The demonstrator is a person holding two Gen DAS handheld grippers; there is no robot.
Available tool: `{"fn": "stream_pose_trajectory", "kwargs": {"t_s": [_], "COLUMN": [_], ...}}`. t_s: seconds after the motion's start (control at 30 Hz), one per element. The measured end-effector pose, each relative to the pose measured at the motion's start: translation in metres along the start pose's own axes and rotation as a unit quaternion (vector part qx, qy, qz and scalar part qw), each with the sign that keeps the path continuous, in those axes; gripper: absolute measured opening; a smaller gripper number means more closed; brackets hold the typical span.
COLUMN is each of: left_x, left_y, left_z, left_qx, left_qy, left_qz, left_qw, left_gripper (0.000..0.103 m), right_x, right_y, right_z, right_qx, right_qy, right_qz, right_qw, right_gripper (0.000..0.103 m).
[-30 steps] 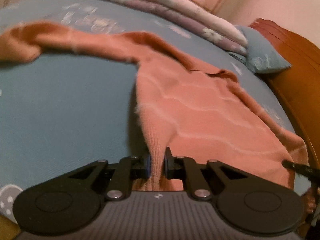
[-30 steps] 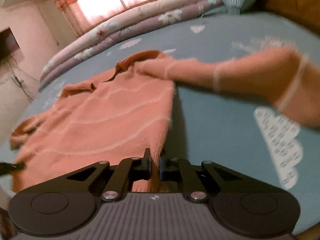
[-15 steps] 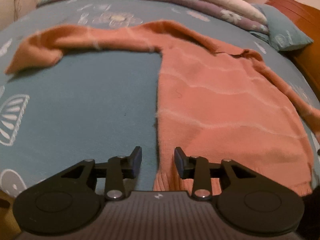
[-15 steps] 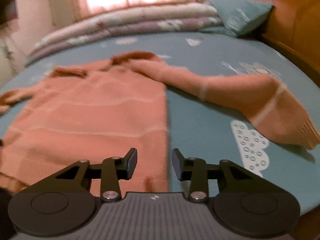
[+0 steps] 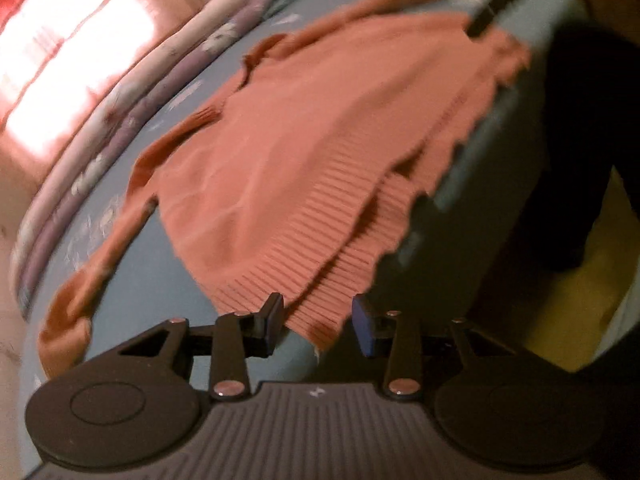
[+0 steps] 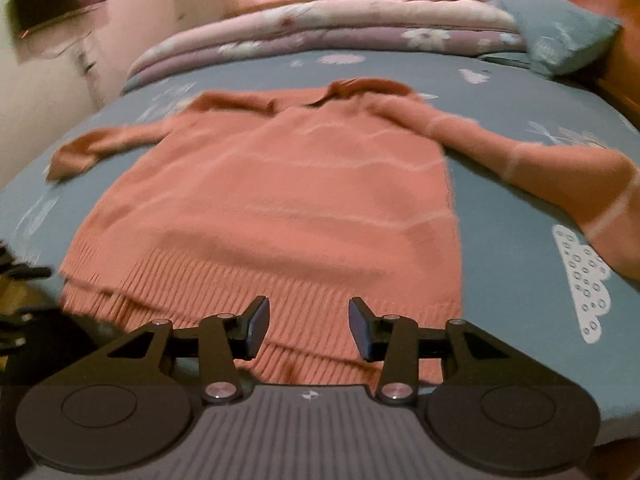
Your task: Fold clothes
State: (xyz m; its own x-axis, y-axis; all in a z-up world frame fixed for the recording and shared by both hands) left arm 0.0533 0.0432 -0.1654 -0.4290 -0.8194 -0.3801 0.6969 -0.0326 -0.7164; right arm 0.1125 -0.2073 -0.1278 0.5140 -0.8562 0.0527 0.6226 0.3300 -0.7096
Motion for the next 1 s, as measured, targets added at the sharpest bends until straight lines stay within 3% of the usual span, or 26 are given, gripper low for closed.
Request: {"fn": "stream_pose_trajectory", "kwargs": {"t_s": [0.17,0.23,0.27,0.3,0.43,0.63,0.67,0.73,0.83,0.93,1.0], "left_x": [0.009,0.011,0.013,0.014,0.017,-0.006,-0.009,-0.013,-0.016,-0.021,-0.025], "left_y": [0.016,0.022,0.023,0.024,0.028,0.021,0.020,0.018,0.017,0.014,0.012], "left_z": [-0.002,-0.003,-0.003,-0.003,-0.005,-0.001,-0.001,-0.001,-0.003,-0.003,-0.003], "left_qx": [-0.006,-0.015,-0.021,-0.027,-0.038,-0.038,-0.038,-0.036,-0.037,-0.038,-0.044], "left_qy": [0.081,0.101,0.107,0.112,0.131,0.101,0.097,0.095,0.105,0.100,0.090], "left_qz": [0.008,0.003,-0.008,-0.017,-0.023,0.003,0.008,0.013,0.022,0.025,0.022], "left_qw": [0.9966,0.9948,0.9941,0.9932,0.9904,0.9942,0.9946,0.9947,0.9935,0.9939,0.9947], "left_gripper": [0.038,0.034,0.026,0.017,0.010,0.007,0.006,0.006,0.005,0.005,0.005], "right_x": [-0.026,-0.033,-0.036,-0.040,-0.055,-0.049,-0.045,-0.041,-0.042,-0.040,-0.034], "right_y": [-0.002,-0.003,-0.004,-0.005,-0.003,0.012,0.014,0.015,0.006,-0.003,-0.007], "right_z": [-0.009,-0.013,-0.015,-0.018,-0.029,-0.046,-0.050,-0.054,-0.056,-0.056,-0.056], "right_qx": [-0.052,-0.065,-0.069,-0.074,-0.078,-0.104,-0.110,-0.115,-0.104,-0.105,-0.110], "right_qy": [-0.139,-0.194,-0.220,-0.246,-0.345,-0.448,-0.451,-0.452,-0.454,-0.461,-0.451], "right_qz": [0.019,0.026,0.030,0.036,0.057,0.005,0.000,-0.004,-0.010,-0.022,-0.018], "right_qw": [0.989,0.978,0.973,0.966,0.934,0.888,0.886,0.885,0.885,0.881,0.886], "right_gripper": [0.049,0.049,0.049,0.049,0.049,0.045,0.036,0.031,0.007,0.003,0.003]}}
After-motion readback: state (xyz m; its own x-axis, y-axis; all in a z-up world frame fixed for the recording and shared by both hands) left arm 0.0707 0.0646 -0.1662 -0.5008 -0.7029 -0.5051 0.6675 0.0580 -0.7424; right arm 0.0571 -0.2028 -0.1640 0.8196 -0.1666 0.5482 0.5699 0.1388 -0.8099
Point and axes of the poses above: each gripper's, at about its wrist camera, not at the fingertips, and y roughly the way its jaws point, x to its right, z to its top, the point moved 8 cm from there along y, roughly the way its jaws point, and after that the axes turned 15 degrees about -y, right-handed, at the moved point
